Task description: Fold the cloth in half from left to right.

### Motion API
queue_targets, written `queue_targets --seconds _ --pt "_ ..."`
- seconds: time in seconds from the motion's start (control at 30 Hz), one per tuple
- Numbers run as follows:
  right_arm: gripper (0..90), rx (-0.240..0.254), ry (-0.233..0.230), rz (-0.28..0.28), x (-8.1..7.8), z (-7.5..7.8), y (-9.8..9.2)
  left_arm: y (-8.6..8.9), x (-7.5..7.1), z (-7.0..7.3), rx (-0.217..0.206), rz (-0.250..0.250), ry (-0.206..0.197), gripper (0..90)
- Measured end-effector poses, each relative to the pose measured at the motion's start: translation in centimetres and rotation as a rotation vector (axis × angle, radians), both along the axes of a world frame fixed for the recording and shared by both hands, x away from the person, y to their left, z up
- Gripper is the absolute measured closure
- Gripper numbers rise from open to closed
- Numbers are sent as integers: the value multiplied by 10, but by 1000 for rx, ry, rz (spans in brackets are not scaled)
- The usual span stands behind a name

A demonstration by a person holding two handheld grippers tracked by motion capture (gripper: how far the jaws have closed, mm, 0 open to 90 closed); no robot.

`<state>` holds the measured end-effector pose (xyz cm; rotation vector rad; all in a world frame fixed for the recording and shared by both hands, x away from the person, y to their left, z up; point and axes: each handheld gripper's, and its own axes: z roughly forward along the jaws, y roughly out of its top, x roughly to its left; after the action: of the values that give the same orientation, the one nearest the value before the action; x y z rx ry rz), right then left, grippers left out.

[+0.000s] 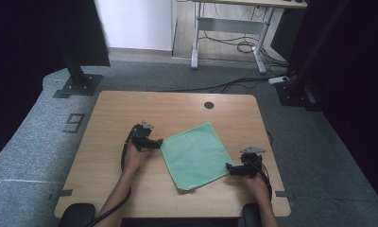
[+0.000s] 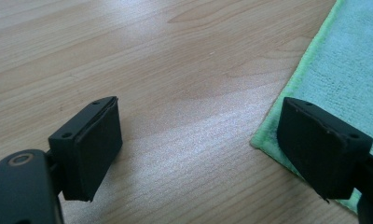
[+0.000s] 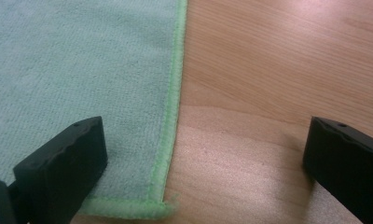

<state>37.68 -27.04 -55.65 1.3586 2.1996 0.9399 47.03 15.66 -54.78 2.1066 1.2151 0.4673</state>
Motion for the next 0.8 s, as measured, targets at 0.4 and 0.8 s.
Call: queue_targets --seconds 0.4,0.8 --pt "32 11 5 124 -9 19 24 0 -1 0 0 8 -1 141" --pt "132 92 38 320 -24 29 74 0 0 0 1 23 -2 143"
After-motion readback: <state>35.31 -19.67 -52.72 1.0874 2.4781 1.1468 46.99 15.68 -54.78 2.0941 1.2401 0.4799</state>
